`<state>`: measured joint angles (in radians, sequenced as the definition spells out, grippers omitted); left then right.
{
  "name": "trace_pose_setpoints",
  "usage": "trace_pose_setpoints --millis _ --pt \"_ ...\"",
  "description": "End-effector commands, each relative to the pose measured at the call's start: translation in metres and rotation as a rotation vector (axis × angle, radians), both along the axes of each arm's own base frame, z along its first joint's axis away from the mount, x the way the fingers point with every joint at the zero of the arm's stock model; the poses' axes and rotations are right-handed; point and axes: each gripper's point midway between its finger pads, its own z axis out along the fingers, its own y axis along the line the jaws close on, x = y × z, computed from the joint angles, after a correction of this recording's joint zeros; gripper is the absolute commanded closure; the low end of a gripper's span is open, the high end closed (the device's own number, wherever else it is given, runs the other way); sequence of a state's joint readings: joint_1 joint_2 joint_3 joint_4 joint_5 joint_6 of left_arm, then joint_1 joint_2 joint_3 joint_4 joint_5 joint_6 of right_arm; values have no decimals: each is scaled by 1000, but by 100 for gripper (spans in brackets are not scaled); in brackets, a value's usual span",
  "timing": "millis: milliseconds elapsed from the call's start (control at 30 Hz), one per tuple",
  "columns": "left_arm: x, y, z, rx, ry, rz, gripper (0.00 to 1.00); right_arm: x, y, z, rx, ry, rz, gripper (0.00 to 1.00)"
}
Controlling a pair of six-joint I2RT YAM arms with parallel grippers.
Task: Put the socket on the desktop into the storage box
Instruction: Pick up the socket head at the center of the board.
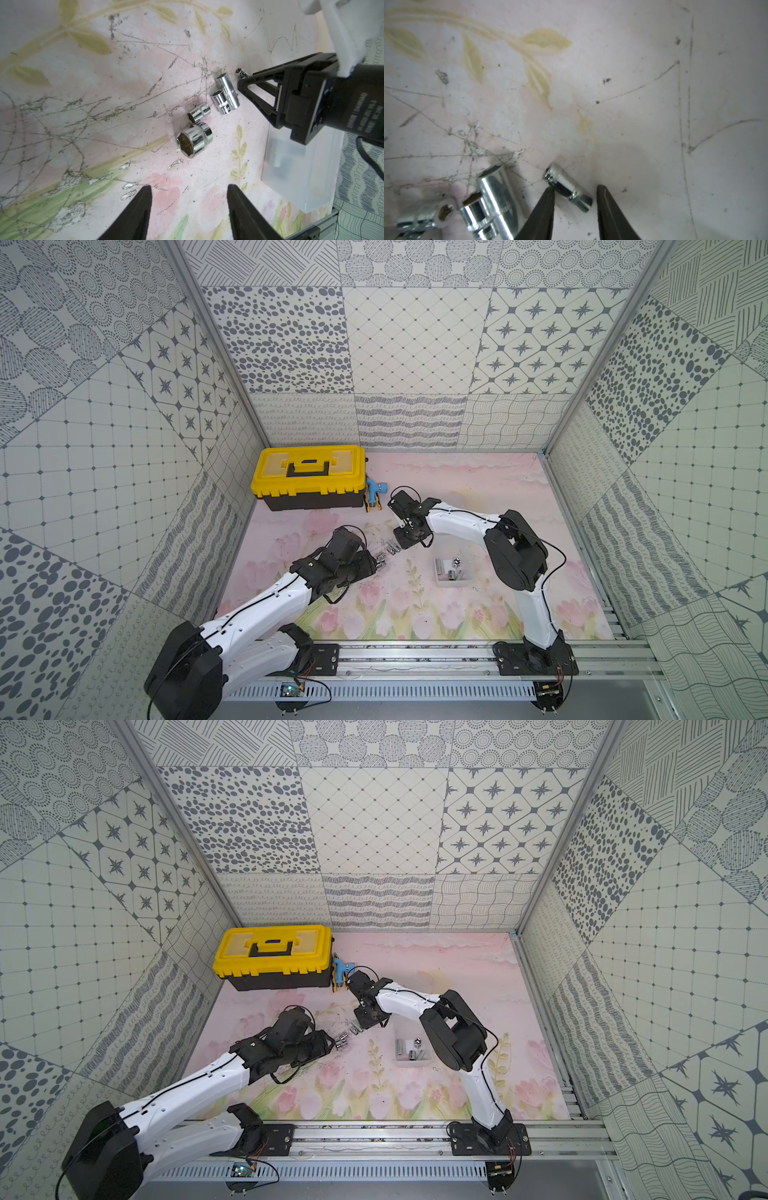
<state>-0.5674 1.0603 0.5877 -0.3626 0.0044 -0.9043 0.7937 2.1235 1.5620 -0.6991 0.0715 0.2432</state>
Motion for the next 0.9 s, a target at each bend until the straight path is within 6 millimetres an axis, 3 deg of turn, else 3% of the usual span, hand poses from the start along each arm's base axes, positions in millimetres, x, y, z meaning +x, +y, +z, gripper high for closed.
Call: trace_pose_setpoints --millis 0,333,433,567,767,867 --pt "6 -1 3 -6 -18 -3 37 -6 -5 -19 -3 37 -1 68" --pt "9 -9 -15 -22 29 3 39 -9 -3 -19 26 33 11 100" --pt "11 -9 -13 -24 19 4 38 -9 -2 -9 52 8 12 100" --pt "13 -14 6 -54 -1 -11 39 -13 -1 25 145 -58 2 100" --pt "19 -27 70 -165 -145 -65 38 -35 -6 99 368 -179 -6 100" --pt "15 -48 99 -304 -203 -146 38 -53 -8 134 509 -208 -9 100"
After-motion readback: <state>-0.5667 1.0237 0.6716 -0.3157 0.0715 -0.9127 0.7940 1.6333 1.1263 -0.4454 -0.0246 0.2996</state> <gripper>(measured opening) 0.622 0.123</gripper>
